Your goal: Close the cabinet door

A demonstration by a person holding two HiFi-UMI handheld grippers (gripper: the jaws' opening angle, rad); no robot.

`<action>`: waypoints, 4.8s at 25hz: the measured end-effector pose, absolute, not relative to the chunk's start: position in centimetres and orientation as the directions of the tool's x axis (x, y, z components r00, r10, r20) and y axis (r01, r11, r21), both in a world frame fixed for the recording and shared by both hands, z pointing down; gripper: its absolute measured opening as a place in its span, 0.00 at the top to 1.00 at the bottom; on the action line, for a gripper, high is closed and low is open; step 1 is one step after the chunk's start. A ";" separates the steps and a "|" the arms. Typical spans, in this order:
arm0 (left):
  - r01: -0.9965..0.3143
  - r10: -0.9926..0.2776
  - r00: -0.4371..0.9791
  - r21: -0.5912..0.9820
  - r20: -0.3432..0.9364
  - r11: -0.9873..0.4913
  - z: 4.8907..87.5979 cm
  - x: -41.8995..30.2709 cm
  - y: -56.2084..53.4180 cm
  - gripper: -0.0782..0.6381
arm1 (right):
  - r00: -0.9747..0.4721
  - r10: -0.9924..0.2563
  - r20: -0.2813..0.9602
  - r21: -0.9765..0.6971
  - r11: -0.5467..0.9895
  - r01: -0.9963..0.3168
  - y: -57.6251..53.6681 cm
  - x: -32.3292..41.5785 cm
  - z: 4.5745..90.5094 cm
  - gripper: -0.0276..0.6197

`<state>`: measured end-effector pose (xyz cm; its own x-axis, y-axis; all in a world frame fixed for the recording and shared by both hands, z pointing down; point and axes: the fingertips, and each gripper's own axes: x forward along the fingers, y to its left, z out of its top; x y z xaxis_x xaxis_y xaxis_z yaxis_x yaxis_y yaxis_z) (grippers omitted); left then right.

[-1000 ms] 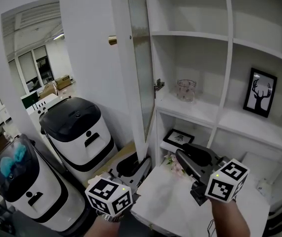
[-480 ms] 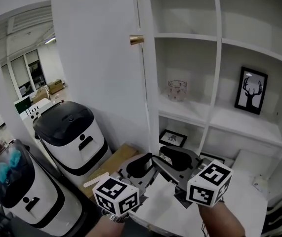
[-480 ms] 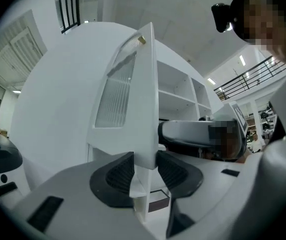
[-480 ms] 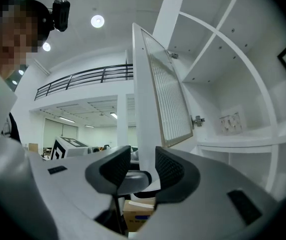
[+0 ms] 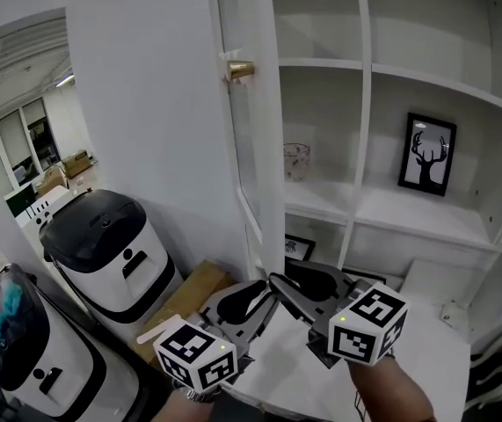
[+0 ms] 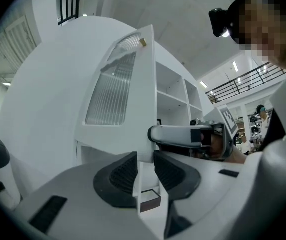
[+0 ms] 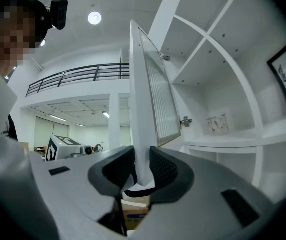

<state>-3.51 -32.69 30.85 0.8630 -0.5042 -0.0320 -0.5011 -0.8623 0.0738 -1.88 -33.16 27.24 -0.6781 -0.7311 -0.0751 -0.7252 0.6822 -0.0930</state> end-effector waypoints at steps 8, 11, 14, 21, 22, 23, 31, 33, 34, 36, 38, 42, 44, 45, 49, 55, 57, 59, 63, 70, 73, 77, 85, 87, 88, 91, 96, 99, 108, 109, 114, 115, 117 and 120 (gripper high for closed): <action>-0.473 -0.477 0.878 0.081 -0.039 -0.877 30.6 -2.4 -33.4 0.87 | -0.590 -0.804 -0.077 -0.080 0.595 -0.800 -34.3 2.4 27.4 0.84; -0.452 -0.456 0.889 0.084 -0.035 -0.888 30.8 -1.8 -33.4 0.88 | -0.561 -0.824 -0.076 -0.083 0.566 -0.820 -34.7 3.7 27.4 0.85; -0.435 -0.439 0.898 0.083 -0.033 -0.897 31.1 -1.3 -33.5 0.88 | -0.541 -0.838 -0.076 -0.089 0.546 -0.833 -35.1 4.7 27.4 0.86; -0.413 -0.418 0.908 0.099 -0.031 -0.905 31.5 -0.6 -34.1 0.88 | -0.508 -0.859 -0.071 -0.101 0.512 -0.853 -36.1 6.7 27.4 0.86; -0.410 -0.415 0.909 0.098 -0.030 -0.907 31.6 -0.5 -34.2 0.88 | -0.503 -0.862 -0.070 -0.103 0.507 -0.856 -36.2 7.0 27.4 0.86; -0.407 -0.411 0.911 0.096 -0.029 -0.908 31.6 -0.4 -34.2 0.88 | -0.498 -0.864 -0.069 -0.105 0.503 -0.858 -36.4 7.2 27.4 0.86; -0.382 -0.387 0.922 0.101 -0.030 -0.919 31.6 0.4 -34.7 0.88 | -0.451 -0.890 -0.064 -0.117 0.455 -0.883 -37.5 9.4 27.6 0.85; -0.376 -0.381 0.924 0.105 -0.030 -0.921 31.6 0.6 -34.9 0.88 | -0.428 -0.901 -0.063 -0.115 0.433 -0.894 -37.8 10.1 27.6 0.85; -0.373 -0.378 0.925 0.107 -0.030 -0.922 31.6 0.7 -34.9 0.88 | -0.417 -0.907 -0.060 -0.107 0.421 -0.901 -37.9 10.4 27.5 0.85; -0.368 -0.373 0.928 0.109 -0.029 -0.924 31.7 0.7 -35.0 0.88 | -0.395 -0.917 -0.049 -0.083 0.398 -0.913 -38.2 10.8 27.4 0.85; -0.365 -0.370 0.929 0.110 -0.026 -0.924 31.8 0.6 -35.0 0.88 | -0.372 -0.927 -0.042 -0.065 0.374 -0.925 -38.4 11.2 27.4 0.85; -0.363 -0.368 0.930 0.116 -0.023 -0.925 32.1 0.4 -35.3 0.88 | -0.318 -0.947 -0.037 -0.044 0.319 -0.947 -38.9 12.3 27.5 0.82; -0.363 -0.368 0.929 0.121 -0.023 -0.924 32.2 0.3 -35.5 0.88 | -0.291 -0.956 -0.036 -0.035 0.292 -0.956 -39.2 12.9 27.5 0.81; -0.363 -0.368 0.929 0.124 -0.023 -0.924 32.3 0.2 -35.6 0.88 | -0.276 -0.960 -0.035 -0.027 0.277 -0.960 -39.4 13.2 27.5 0.80; -0.361 -0.366 0.930 0.133 -0.020 -0.923 32.5 0.2 -36.0 0.88 | -0.240 -0.970 -0.030 -0.019 0.240 -0.970 -40.1 14.2 27.5 0.77; -0.357 -0.362 0.932 0.139 -0.011 -0.924 32.8 0.5 -36.7 0.88 | -0.191 -0.981 -0.025 -0.009 0.191 -0.981 -41.1 15.7 27.5 0.74; -0.356 -0.361 0.933 0.140 -0.011 -0.924 32.8 0.6 -36.9 0.88 | -0.183 -0.983 -0.024 -0.008 0.184 -0.983 -41.4 16.0 27.5 0.74; -0.356 -0.360 0.933 0.140 -0.009 -0.924 32.9 0.6 -37.0 0.88 | -0.180 -0.983 -0.025 -0.011 0.180 -0.984 -41.7 16.3 27.5 0.74; -0.356 -0.360 0.933 0.141 -0.006 -0.924 32.9 0.6 -37.4 0.88 | -0.171 -0.985 -0.022 -0.013 0.172 -0.985 -42.4 16.8 27.6 0.74; -0.361 -0.366 0.931 0.143 -0.007 -0.921 33.0 0.6 -37.6 0.88 | -0.155 -0.988 -0.009 -0.004 0.155 -0.988 -43.5 17.6 27.6 0.74; -0.365 -0.369 0.929 0.144 -0.007 -0.920 33.0 0.6 -37.7 0.88 | -0.151 -0.988 -0.008 -0.010 0.151 -0.988 -43.9 17.8 27.6 0.74; -0.372 -0.377 0.926 0.144 -0.012 -0.917 32.8 0.4 -37.9 0.88 | -0.148 -0.989 -0.007 -0.013 0.148 -0.989 -44.4 18.1 27.6 0.74; -0.384 -0.391 0.921 0.153 -0.012 -0.910 33.0 0.4 -38.2 0.88 | -0.171 -0.985 -0.005 -0.023 0.171 -0.985 -44.9 18.2 27.7 0.74; -0.388 -0.395 0.919 0.156 -0.014 -0.908 32.9 0.5 -38.1 0.88 | -0.175 -0.985 -0.005 -0.028 0.175 -0.984 -44.9 18.3 27.7 0.74; -0.390 -0.397 0.918 0.157 -0.013 -0.907 32.9 0.5 -38.1 0.88 | -0.175 -0.985 -0.005 -0.028 0.175 -0.984 -44.9 18.3 27.7 0.74; -0.394 -0.401 0.916 0.158 -0.012 -0.905 33.0 0.6 -37.6 0.88 | -0.174 -0.985 0.002 -0.021 0.174 -0.984 -44.8 18.4 27.8 0.74; -0.410 -0.417 0.909 0.159 -0.016 -0.898 32.9 0.2 -36.8 0.88 | -0.123 -0.992 0.033 -0.009 0.123 -0.992 -43.7 19.7 28.7 0.77; -0.422 -0.430 0.903 0.163 -0.017 -0.892 32.9 0.2 -36.3 0.88 | -0.079 -0.997 0.026 0.015 0.079 -0.997 -42.2 21.1 29.2 0.93; -0.437 -0.445 0.895 0.161 -0.020 -0.885 32.2 2.7 -32.9 0.88 | -0.282 -0.959 -0.016 -0.032 0.283 -0.959 -34.9 18.6 28.7 0.94; -0.439 -0.447 0.894 0.159 -0.021 -0.884 32.0 3.1 -32.4 0.88 | -0.298 -0.954 -0.022 -0.023 0.299 -0.954 -34.0 18.3 28.4 0.94; -0.460 -0.469 0.883 0.145 -0.030 -0.876 31.2 4.4 -29.7 0.88 | -0.355 -0.934 -0.049 -0.012 0.356 -0.935 -29.7 17.8 27.7 0.95; -0.467 -0.476 0.879 0.144 -0.031 -0.872 31.2 4.7 -29.2 0.88 | -0.364 -0.930 -0.052 -0.018 0.365 -0.931 -29.0 17.9 27.7 0.95; -0.483 -0.492 0.870 0.145 -0.033 -0.864 31.1 5.1 -28.2 0.88 | -0.380 -0.923 -0.051 -0.028 0.382 -0.924 -27.7 18.0 27.9 0.95; -0.512 -0.521 0.853 0.139 -0.036 -0.848 31.1 5.5 -26.6 0.88 | -0.403 -0.914 -0.043 -0.027 0.404 -0.914 -25.7 18.3 28.6 0.95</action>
